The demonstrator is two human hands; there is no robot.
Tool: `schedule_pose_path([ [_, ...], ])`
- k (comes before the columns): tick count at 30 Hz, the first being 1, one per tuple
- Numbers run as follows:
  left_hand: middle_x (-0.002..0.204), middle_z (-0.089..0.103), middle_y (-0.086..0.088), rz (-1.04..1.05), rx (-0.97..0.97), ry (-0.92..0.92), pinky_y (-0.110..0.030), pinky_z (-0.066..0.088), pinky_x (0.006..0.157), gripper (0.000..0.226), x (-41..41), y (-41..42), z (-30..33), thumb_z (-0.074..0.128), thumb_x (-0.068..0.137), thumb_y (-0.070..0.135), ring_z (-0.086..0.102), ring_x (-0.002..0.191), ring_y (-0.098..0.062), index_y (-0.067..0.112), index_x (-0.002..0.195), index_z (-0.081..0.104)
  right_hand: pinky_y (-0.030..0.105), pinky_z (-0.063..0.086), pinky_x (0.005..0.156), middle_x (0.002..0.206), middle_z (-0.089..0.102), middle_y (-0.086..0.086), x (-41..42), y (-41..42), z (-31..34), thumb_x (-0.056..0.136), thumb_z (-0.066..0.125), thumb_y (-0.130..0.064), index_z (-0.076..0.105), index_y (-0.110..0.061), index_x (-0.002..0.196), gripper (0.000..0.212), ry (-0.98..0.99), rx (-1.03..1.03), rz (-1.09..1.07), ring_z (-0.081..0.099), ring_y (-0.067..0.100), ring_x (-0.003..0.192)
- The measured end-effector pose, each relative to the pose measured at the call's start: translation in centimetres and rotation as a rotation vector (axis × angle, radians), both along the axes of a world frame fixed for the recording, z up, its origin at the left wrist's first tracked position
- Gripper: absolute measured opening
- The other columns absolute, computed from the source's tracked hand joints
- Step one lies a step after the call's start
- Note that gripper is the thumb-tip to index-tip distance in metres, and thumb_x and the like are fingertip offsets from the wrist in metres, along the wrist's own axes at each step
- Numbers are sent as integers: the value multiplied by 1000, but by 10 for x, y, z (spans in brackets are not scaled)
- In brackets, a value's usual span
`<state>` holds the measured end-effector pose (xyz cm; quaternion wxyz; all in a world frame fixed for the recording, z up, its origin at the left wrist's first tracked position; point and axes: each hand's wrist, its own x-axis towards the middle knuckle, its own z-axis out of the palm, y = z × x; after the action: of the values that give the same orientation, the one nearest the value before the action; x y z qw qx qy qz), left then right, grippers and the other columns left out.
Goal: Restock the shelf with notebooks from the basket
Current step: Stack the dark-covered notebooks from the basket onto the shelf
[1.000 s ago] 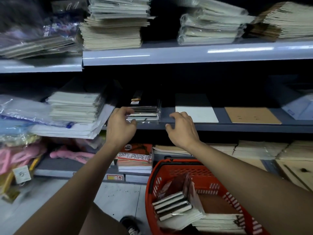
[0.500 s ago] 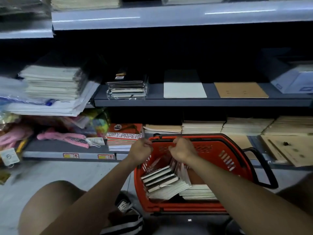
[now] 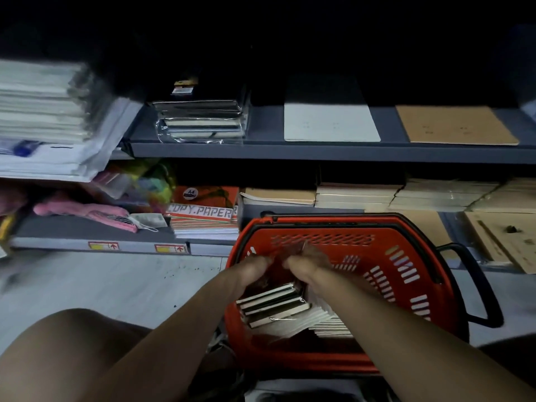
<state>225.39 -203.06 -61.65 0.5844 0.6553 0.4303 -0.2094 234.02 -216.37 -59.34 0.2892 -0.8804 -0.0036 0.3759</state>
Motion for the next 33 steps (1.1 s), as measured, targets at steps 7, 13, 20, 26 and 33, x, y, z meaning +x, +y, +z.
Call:
schedule_pose_path([
  [7,63,58,-4,45,-34,35,-24,45,60,17,14,-11,26,55,94,22,54,60,-20,17,91,71,35,56,100,134,67,9,8,9,0,80,63,-40,62,-14,135,61,51,-19,-43,67,28,117],
  [13,53,56,-3,84,-16,27,-20,41,53,19,14,-19,57,58,87,12,49,42,-15,14,69,60,31,59,80,111,72,12,8,-9,12,73,62,-27,59,-1,125,58,91,86,-285,71,28,94],
  [20,84,56,-7,157,-47,-54,-28,39,63,3,-10,-30,84,62,85,9,50,68,-18,12,84,63,43,64,77,97,73,12,3,-37,40,68,51,-24,54,-2,124,60,49,270,-436,73,31,82],
  [26,103,63,-17,225,-121,-182,-33,47,76,7,-32,-37,113,58,89,5,59,93,-28,8,94,62,45,58,67,87,71,14,-12,-56,77,61,54,-22,62,-2,102,46,-39,492,-473,71,34,79],
  [33,114,73,-23,225,-195,-516,-42,54,87,47,-50,-37,159,52,73,0,69,101,-38,1,115,72,55,56,90,97,65,15,-27,-62,129,50,60,-19,58,-12,94,44,-92,798,-600,65,42,100],
])
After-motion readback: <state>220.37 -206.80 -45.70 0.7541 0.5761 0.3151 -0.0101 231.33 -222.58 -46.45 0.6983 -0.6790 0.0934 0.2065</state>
